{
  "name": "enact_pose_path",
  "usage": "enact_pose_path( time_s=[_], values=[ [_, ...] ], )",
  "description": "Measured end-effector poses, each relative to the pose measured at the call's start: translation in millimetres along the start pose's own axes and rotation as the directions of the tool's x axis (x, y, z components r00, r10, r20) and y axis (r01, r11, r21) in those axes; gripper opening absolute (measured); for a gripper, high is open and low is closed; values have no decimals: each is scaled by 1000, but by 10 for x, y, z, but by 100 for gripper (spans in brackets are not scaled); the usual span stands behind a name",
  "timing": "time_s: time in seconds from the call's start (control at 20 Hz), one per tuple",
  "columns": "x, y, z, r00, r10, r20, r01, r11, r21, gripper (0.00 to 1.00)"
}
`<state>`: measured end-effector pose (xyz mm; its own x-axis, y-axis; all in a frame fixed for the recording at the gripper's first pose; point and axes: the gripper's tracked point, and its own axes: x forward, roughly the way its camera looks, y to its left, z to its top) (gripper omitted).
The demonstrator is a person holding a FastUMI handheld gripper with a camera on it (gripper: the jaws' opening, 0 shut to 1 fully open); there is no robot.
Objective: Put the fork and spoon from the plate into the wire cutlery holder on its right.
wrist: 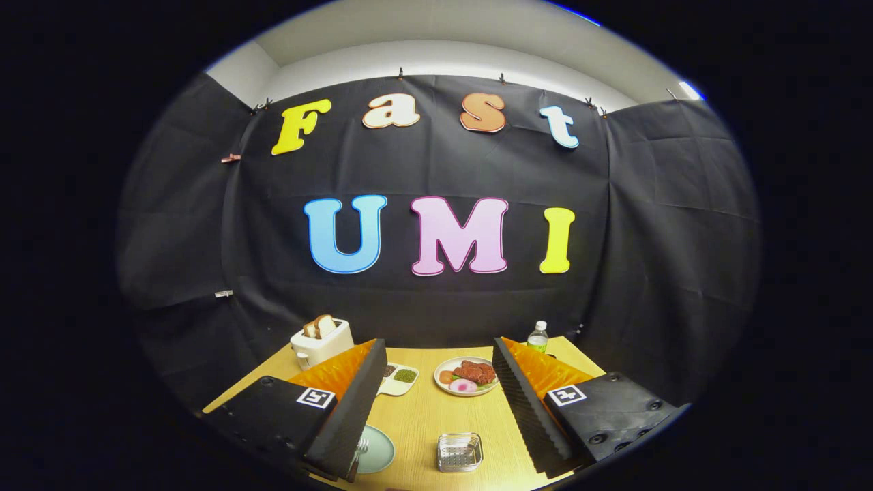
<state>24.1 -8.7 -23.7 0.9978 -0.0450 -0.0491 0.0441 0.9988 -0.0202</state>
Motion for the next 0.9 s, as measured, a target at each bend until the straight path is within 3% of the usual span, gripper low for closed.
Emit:
enact_pose_path(
  time_s=[0.35, 0.55, 0.7, 0.9],
  values=[
    [106, 141, -207, 998, -12, -54, 12, 1000, -7, 97],
    [113, 385, -423, 994, 20, -110, -21, 1000, -11, 97],
    [85, 652, -750, 971, 85, -224, -90, 996, -9, 96],
    [118, 876, -1198, 929, 110, -353, -125, 992, -19, 94]
  ],
)
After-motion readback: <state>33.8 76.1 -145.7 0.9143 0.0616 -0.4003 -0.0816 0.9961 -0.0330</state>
